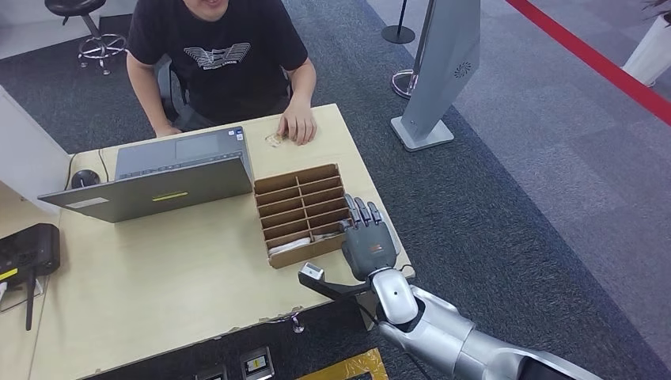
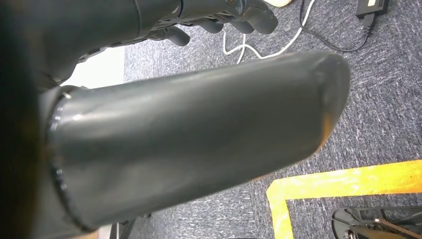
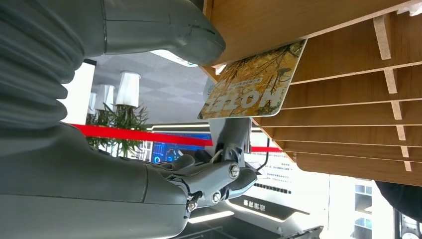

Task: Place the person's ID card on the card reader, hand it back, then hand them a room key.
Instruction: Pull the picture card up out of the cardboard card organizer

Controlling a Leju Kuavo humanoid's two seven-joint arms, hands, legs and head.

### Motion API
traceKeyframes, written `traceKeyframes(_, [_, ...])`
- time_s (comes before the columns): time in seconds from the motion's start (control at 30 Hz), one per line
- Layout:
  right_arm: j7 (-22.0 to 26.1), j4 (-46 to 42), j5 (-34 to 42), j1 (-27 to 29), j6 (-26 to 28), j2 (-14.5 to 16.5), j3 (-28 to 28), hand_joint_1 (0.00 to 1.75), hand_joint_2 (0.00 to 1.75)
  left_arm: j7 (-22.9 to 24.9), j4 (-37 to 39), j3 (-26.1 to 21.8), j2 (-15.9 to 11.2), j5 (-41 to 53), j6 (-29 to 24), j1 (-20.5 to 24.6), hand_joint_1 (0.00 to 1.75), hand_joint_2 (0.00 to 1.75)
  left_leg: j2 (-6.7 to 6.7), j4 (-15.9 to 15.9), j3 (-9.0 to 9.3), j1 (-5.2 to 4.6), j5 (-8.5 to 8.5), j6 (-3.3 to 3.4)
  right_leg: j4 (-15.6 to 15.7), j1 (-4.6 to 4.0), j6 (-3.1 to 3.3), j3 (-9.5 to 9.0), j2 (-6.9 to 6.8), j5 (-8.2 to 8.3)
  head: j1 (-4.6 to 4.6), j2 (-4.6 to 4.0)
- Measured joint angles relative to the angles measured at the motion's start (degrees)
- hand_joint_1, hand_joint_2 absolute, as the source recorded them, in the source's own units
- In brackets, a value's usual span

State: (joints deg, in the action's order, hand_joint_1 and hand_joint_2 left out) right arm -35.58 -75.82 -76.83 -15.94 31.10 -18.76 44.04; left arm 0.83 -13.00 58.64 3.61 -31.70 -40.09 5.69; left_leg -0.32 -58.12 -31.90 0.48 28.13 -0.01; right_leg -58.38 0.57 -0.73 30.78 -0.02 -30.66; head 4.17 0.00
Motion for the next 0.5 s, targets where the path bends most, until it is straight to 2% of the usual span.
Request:
traceKeyframes(0.3, [-0.2,0.0,-0.1,0.0,-0.1,-0.2,-0.1,1.17,1.75,0.0,0.0,-0.1,0.0,0.2,0.0,0.0,0.0,0.0,0.0,0.0,0.0,0.0,0.0,0.0,0.0,0.0,0.0,0.0,0.0,0.0,0.0,0.0])
traceKeyframes(0.5, [-0.1,0.0,-0.1,0.0,-0.1,-0.2,-0.1,1.2,1.75,0.0,0.0,-0.1,0.0,0.4,0.0,0.0,0.0,0.0,0.0,0.0,0.0,0.0,0.0,0.0,0.0,0.0,0.0,-0.01,0.0,0.0,0.01,0.0])
